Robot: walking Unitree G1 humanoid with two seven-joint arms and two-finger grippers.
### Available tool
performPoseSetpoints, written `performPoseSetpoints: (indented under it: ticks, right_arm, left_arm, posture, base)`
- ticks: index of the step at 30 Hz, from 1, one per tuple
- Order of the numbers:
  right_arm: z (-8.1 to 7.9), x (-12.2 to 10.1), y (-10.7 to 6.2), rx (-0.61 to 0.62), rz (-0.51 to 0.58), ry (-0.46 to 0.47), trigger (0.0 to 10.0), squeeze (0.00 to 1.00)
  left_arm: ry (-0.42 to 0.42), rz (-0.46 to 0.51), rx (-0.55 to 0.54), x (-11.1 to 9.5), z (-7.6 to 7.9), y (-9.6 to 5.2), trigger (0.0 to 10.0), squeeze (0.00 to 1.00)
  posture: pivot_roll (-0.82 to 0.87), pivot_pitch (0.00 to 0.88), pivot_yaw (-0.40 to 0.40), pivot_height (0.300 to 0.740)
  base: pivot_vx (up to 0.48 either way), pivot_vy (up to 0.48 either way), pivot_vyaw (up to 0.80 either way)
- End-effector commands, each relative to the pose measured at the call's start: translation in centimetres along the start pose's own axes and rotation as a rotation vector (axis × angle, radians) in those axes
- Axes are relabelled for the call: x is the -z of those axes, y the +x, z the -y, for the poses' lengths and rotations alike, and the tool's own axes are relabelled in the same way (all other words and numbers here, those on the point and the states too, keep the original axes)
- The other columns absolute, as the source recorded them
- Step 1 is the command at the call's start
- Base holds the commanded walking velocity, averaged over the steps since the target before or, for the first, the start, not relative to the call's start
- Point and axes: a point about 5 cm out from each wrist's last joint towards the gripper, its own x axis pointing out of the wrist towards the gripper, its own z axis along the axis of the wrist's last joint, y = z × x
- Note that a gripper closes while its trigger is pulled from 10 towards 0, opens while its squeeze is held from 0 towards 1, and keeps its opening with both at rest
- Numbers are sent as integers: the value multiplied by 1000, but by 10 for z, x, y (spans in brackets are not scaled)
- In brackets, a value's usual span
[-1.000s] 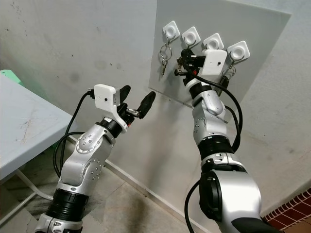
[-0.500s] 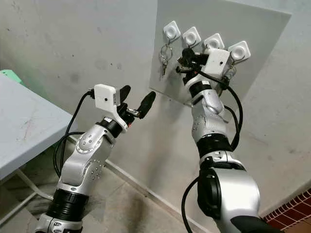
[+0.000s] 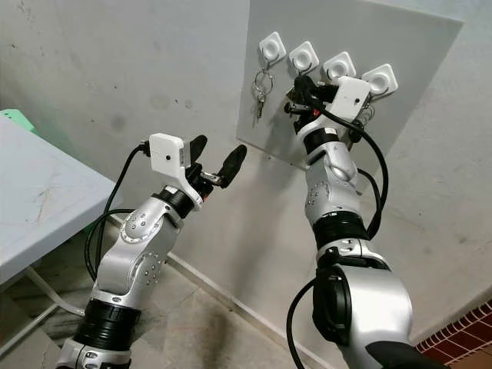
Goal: Hang keys on a hook
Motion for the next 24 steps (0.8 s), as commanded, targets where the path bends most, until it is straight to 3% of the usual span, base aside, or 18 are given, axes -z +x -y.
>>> performPoseSetpoints:
  ticks: [1, 2, 3, 17, 22, 23, 24]
  right_arm:
    - [6, 4, -4, 35, -15, 29, 10000, 0]
    - [6, 6, -5, 32, -19, 38, 10000, 0]
    - [6, 8, -6, 35, -25, 41, 10000, 1000]
    - [6, 21, -17, 34, -51, 55, 10000, 1000]
    - [7, 34, -32, 16, -76, -13, 10000, 1000]
    - [11, 42, -42, 29, -99, -35, 10000, 741]
    - [13, 46, -48, 36, -114, -45, 10000, 0]
  left_arm:
    - [5, 9, 18, -3, 6, 1, 10000, 0]
    - [6, 9, 17, -3, 6, 1, 10000, 0]
    - [6, 9, 17, -3, 6, 1, 10000, 0]
    - [7, 14, -4, -3, 4, 0, 10000, 0]
    - [8, 1, -59, 4, -7, -4, 10000, 0]
    - [21, -19, -96, 11, -14, -8, 10000, 0]
    - [23, -36, -119, 16, -19, -10, 10000, 0]
  posture:
    - [17, 44, -64, 740]
    - [17, 44, -64, 740]
    - [19, 43, -66, 740]
    - [22, 29, -71, 740]
    - [27, 19, -73, 740]
    - [29, 17, -74, 740]
    - [29, 16, -73, 740]
  base:
    - [0, 0, 0]
    - [0, 0, 0]
    - [0, 0, 0]
    - [0, 0, 0]
    - [0, 0, 0]
    - [0, 0, 0]
    - [0, 0, 0]
